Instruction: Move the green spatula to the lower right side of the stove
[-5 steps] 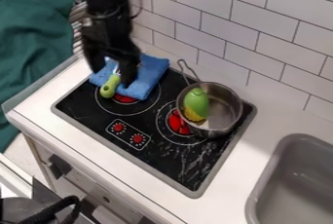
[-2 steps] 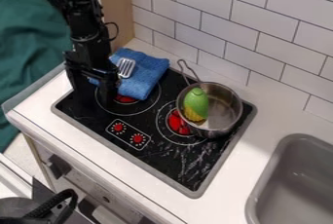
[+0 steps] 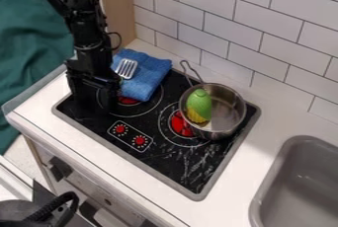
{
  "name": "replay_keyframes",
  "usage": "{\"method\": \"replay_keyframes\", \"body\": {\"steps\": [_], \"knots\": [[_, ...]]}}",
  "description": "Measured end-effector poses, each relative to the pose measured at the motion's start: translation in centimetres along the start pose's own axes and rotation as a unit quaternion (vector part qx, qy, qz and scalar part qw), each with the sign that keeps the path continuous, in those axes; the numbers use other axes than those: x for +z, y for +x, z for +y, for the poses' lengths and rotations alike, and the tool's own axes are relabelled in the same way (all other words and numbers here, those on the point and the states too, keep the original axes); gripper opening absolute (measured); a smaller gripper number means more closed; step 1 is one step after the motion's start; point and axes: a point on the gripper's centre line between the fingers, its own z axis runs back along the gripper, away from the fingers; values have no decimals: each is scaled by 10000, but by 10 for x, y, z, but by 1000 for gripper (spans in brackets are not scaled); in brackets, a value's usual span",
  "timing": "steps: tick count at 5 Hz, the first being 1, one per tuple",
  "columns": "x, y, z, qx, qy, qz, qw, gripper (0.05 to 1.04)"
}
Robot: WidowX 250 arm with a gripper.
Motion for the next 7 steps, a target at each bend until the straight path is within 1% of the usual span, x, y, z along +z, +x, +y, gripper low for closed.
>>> {"method": "replay_keyframes", "body": {"steps": [2, 3, 4, 5, 6, 7], "knots": [[-1, 14, -8, -52, 138, 27, 9999, 1009], [-2, 18, -11, 25, 156, 39, 9999, 980], [-2, 21, -12, 130, 158, 21, 9998, 863], [-2, 21, -13, 200, 126, 1, 9997, 563], [-2, 21, -13, 220, 100, -7, 9997, 381], [-2, 13, -17, 252, 24, -17, 9997, 380]]}}
